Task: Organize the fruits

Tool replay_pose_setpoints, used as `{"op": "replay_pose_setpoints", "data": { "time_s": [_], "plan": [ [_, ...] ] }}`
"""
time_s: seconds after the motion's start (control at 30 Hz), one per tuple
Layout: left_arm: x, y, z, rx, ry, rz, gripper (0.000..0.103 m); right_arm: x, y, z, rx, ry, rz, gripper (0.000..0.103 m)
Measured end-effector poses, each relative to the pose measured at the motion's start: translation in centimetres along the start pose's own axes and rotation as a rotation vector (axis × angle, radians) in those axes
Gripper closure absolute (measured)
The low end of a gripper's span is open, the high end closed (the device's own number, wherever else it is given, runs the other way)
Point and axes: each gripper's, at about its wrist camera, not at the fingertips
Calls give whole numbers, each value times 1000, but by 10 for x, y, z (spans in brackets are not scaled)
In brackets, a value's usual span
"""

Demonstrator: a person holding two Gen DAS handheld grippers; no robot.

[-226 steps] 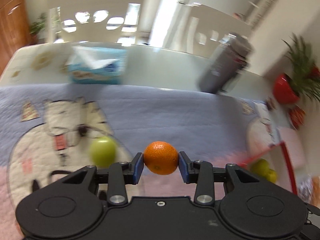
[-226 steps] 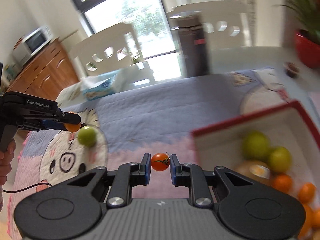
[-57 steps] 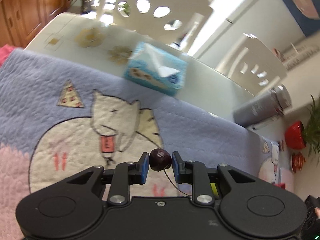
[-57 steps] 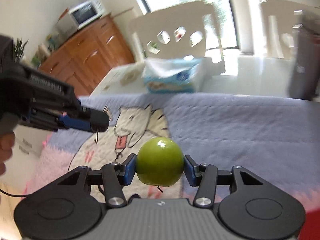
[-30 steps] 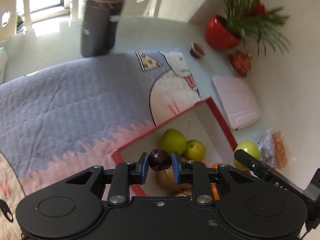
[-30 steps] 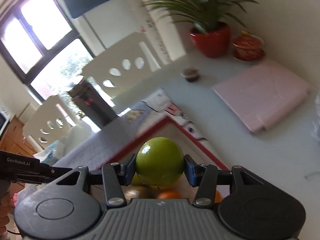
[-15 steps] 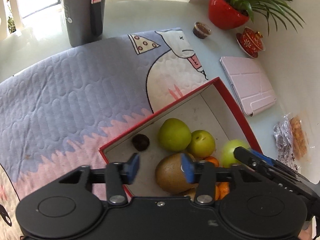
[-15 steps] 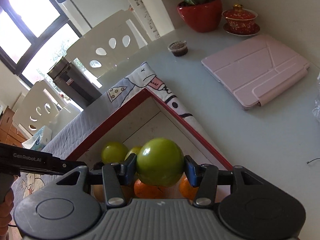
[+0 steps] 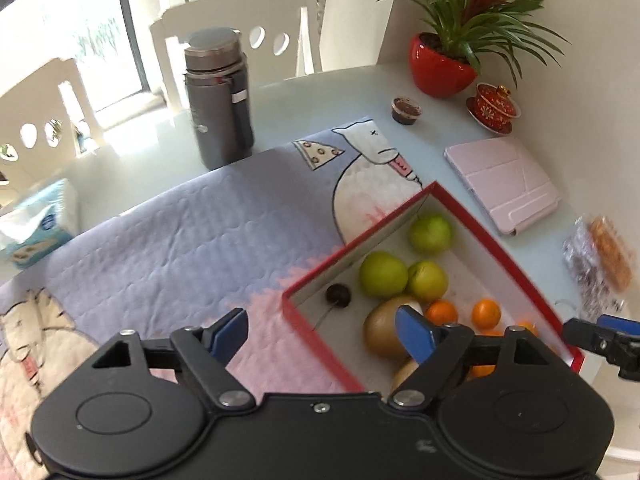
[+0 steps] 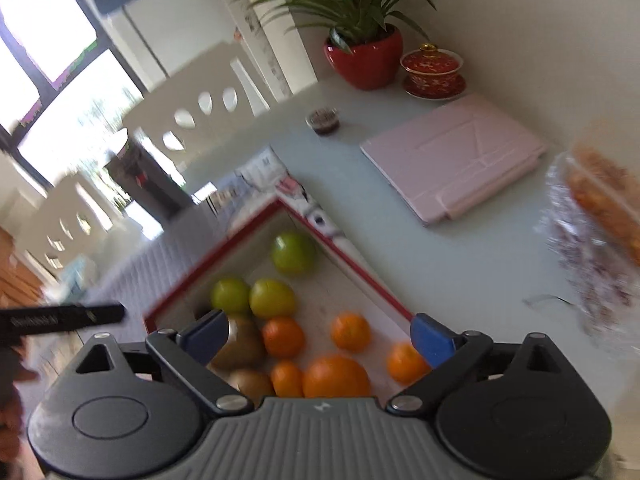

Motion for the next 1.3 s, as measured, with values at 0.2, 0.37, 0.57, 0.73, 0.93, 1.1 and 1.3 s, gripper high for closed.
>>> {"op": "replay_pose_setpoints", "data": {
  "time_s": [0.2,0.37,0.57,0.73,0.93,1.1,1.3],
  "plan": [
    [6,0,-47,-39,8,3,6,-18,-8,-52,-37,-35,-63,4],
    [12,4,-69,-68,29,18,6,-18,-4,-83,-82,-25,-93,4],
    [19,2,-79,-79,59,43,6,-10,-7,-94,-85,-8,-110,4],
    [20,6,-84,-100,60,37,6,-10,-8,-98,-90,-5,-109,4],
    [20,7,-88,-112,55,31,6,-10,-10,-99,-89,2,-105,4],
    [20,6,-88,-115,58,30,6,-11,-11,-100,-90,5,-101,4],
    [19,6,-88,-116,60,32,6,-12,-13,-100,-83,11,-95,4]
  ]
}}
Point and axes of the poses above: each gripper's, at about its wrist camera, not at the fingertips, and y roughly the way its jaws point, x to its right, z to its top, and after that the axes turned 11 degrees about -z, right-handed
